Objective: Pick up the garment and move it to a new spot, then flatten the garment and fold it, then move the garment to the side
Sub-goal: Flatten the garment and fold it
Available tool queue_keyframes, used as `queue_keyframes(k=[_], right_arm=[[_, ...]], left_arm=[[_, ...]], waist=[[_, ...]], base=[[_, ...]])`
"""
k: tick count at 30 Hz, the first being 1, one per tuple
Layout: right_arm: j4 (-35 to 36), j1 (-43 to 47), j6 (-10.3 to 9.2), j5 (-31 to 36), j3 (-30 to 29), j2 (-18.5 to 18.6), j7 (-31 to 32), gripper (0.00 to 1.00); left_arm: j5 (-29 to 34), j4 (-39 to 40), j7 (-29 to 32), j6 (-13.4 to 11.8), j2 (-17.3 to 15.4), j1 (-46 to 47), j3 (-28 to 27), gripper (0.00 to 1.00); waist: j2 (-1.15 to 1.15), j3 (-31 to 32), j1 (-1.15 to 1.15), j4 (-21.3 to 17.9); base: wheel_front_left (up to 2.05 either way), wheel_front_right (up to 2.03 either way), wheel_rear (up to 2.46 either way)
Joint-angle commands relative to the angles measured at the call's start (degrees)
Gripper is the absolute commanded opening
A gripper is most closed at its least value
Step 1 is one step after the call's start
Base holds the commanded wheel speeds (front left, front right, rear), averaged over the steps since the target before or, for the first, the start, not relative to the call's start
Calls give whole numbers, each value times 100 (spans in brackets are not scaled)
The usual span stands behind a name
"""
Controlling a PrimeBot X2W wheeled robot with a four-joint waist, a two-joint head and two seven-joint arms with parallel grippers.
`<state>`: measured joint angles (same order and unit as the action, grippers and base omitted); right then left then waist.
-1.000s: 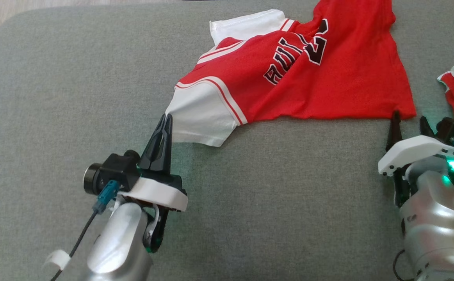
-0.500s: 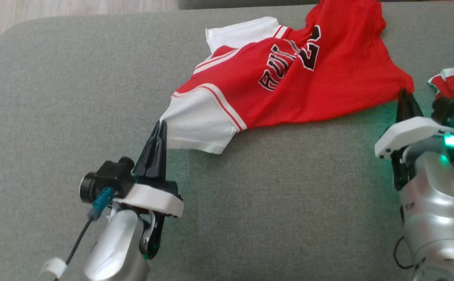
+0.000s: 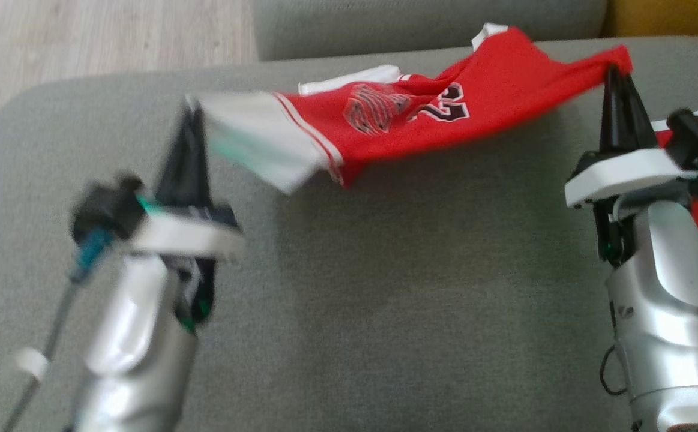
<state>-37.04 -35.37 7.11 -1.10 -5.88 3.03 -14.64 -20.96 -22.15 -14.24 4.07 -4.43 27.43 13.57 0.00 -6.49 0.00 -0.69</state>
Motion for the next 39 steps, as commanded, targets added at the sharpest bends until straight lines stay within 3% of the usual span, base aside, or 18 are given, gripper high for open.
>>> queue_keyframes(k=[1,8,14,20,24,27,31,35,39], right_arm=[[359,-200,37,-18,235,6,-35,0],[1315,-397,37,-335,776,399,-28,0],[2436,-293,37,-628,871,773,422,0],[3613,97,37,-695,719,959,1219,0],[3987,150,37,-677,589,1012,1627,0],[3959,19,37,-719,564,1003,1782,0],[3436,-669,37,-681,806,1152,1944,0],[2239,-1922,37,-446,1225,1338,1677,0],[868,-3429,37,-156,1380,1221,1150,0]], left_arm=[[-57,337,-14,-20,-157,502,-307,0],[-365,1243,221,-115,-303,1227,-701,0],[-448,2404,963,-290,-546,1188,-776,0],[-712,3361,1861,-511,-776,983,-950,0],[-781,3486,2287,-555,-936,1161,-973,0],[-846,3290,2448,-519,-972,1380,-942,0],[-830,2390,2602,-296,-1139,2165,-829,0],[-608,1122,2417,-97,-1318,3328,-742,0],[-308,-60,1901,-63,-1407,4673,-719,0]], waist=[[0,172,0,-78],[0,665,0,-227],[0,780,0,-284],[0,534,0,-247],[0,141,0,-183],[0,-111,0,-152],[0,-731,0,-119],[0,-1301,0,-118],[0,-1671,0,-119]], base=[[0,0,0],[0,0,0],[0,0,0],[0,0,0],[0,0,0],[0,0,0],[0,0,0],[0,0,0],[0,0,0]])
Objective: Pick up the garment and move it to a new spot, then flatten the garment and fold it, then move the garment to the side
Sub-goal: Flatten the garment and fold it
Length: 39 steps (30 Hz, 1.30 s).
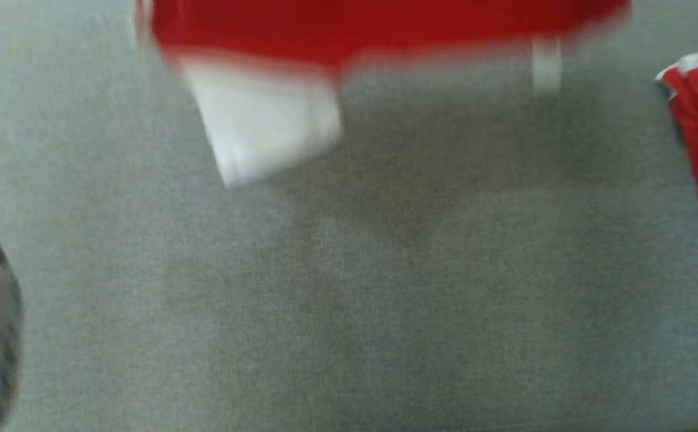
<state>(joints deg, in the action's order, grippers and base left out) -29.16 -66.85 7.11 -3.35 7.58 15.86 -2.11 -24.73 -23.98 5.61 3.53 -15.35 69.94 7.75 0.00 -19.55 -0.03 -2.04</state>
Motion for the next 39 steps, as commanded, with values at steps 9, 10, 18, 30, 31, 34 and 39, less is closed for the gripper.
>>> queue_keyframes(k=[9,10,18,30,31,34,39], right_arm=[[-2016,-1710,37,997,-569,-553,-1172,0],[-2169,-1652,37,1062,-570,-571,-1205,0],[-3329,-548,37,1218,-297,-479,-1280,0],[-4429,828,37,417,1102,-400,-727,0],[-4429,828,37,417,1102,-400,-727,0],[-4449,1110,37,7,1533,-348,-422,0],[-4301,1612,37,-822,2348,-198,131,0]], left_arm=[[338,-1622,-1407,130,-183,1890,18,0],[347,-1766,-1501,179,-157,1847,88,0],[418,-2477,-1967,379,-23,568,814,0],[131,-2049,-1952,394,-697,-2172,2449,0],[131,-2049,-1952,394,-697,-2172,2449,0],[-113,-1805,-1697,394,-956,-2721,2763,0],[-503,-1181,-1172,395,-1467,-3524,3095,0]], waist=[[0,-552,3,148],[0,-544,3,174],[0,-294,3,376],[0,699,3,469],[0,699,3,469],[0,974,3,460],[0,1400,3,430]], base=[[0,0,0],[0,0,0],[0,0,0],[0,0,0],[0,0,0],[0,0,0],[0,0,0]])
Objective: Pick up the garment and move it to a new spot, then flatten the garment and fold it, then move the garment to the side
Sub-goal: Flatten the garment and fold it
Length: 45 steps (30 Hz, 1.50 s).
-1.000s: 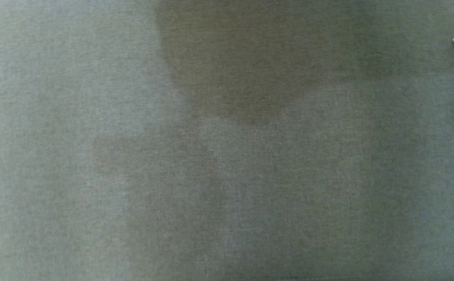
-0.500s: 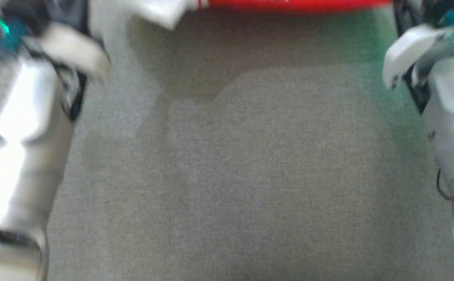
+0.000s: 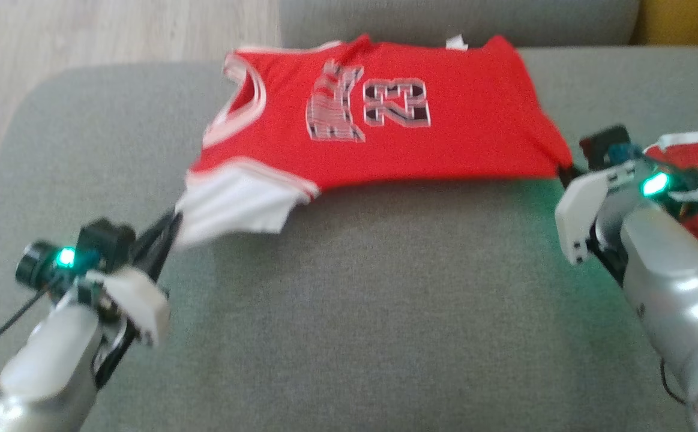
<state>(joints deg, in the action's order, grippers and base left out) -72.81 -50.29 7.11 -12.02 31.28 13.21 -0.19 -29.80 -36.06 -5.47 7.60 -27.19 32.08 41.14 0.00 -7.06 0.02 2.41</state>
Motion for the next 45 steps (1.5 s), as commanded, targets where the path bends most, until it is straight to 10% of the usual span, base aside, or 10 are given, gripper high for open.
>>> queue_keyframes(k=[1,13,19,45], right_arm=[[175,70,37,-153,152,133,65,0],[3159,1496,37,-3419,1958,2070,2086,0],[4033,1758,37,-4113,1979,2631,2379,0],[3385,430,37,-3536,1703,1949,2070,0]], left_arm=[[-71,181,36,-12,-387,123,-209,0],[-900,2872,1642,-454,-1471,-1593,-113,0],[-1023,3720,1928,-832,-1683,-1797,-237,0],[-624,2010,2288,-419,-936,479,-159,0]], waist=[[0,228,-2,-17],[0,847,-2,-56],[0,803,-2,-54],[0,-161,-2,-152]], base=[[0,0,0],[0,0,0],[0,0,0],[0,0,0]])
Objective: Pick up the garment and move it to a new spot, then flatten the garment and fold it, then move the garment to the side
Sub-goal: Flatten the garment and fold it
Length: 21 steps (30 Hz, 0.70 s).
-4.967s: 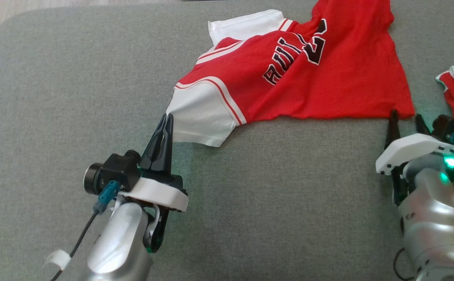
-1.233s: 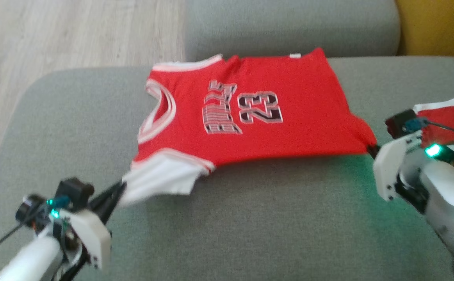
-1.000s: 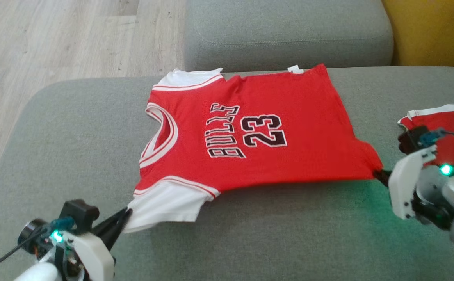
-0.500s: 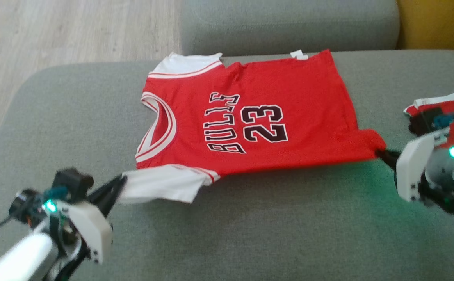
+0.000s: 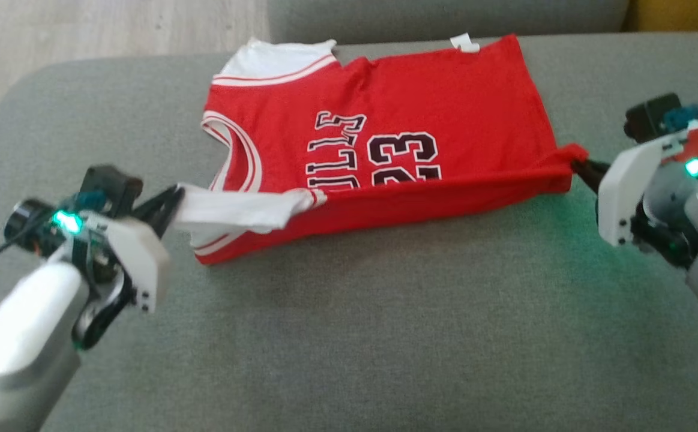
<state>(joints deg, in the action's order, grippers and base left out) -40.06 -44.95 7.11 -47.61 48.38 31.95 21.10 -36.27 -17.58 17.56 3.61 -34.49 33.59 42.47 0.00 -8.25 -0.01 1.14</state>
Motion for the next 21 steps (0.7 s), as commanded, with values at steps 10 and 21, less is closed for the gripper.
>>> queue_keyframes(k=[10,21], right_arm=[[-541,-779,37,270,79,-361,-374,0],[-1461,-1342,37,610,-389,-770,-1979,100]], left_arm=[[364,-1063,-147,205,277,1450,-36,0],[571,-2185,-1545,-11,827,2158,-235,100]], waist=[[0,-542,1,-186],[0,-802,1,-143]], base=[[0,0,0],[0,0,0]])
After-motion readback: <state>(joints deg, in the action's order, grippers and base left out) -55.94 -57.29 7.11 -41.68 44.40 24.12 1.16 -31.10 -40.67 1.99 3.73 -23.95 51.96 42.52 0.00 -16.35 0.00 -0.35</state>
